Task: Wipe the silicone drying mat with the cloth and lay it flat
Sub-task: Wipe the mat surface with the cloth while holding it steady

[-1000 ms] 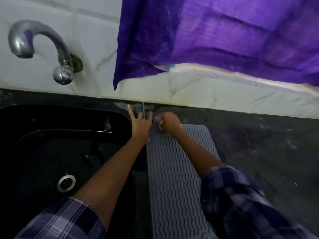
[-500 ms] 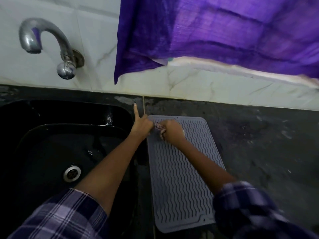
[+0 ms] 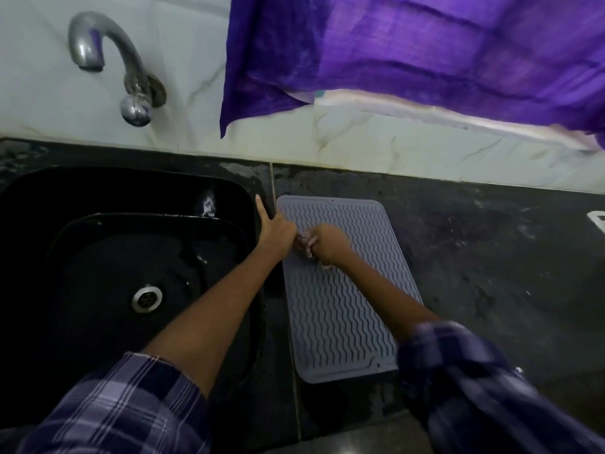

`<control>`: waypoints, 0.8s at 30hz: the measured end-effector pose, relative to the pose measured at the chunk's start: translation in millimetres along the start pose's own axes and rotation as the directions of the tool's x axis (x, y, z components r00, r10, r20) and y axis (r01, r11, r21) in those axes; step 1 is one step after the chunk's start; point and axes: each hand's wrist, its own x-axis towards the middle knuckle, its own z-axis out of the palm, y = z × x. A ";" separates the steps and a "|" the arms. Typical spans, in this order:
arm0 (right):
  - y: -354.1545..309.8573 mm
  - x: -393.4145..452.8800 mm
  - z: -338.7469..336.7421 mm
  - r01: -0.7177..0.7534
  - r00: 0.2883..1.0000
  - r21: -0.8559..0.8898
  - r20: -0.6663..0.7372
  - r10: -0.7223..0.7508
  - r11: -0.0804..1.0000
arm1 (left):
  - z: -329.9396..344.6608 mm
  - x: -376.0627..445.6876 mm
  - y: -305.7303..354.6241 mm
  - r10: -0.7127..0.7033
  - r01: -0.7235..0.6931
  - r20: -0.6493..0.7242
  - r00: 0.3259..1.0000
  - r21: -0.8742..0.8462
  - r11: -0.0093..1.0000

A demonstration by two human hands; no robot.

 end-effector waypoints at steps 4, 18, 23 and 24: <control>1.8 -37.1 46.7 0.043 0.986 -0.210 -0.150 -0.076 0.977 | 12.3 -11.3 -3.0 -0.016 0.018 0.068 0.998 -0.023 1.000; 12.5 -83.4 66.9 0.170 0.971 -0.250 -0.123 -0.205 0.953 | 11.9 -48.9 20.2 -0.096 0.097 0.057 0.994 -0.013 0.995; 50.1 -201.1 89.0 0.362 0.932 -0.107 0.013 -0.363 0.926 | -5.4 -47.3 26.6 -0.119 0.115 0.176 0.977 0.031 0.993; 50.1 -199.6 80.8 0.373 0.924 -0.090 0.118 -0.362 0.923 | -7.1 -49.7 27.1 -0.136 0.139 0.236 0.962 0.006 0.990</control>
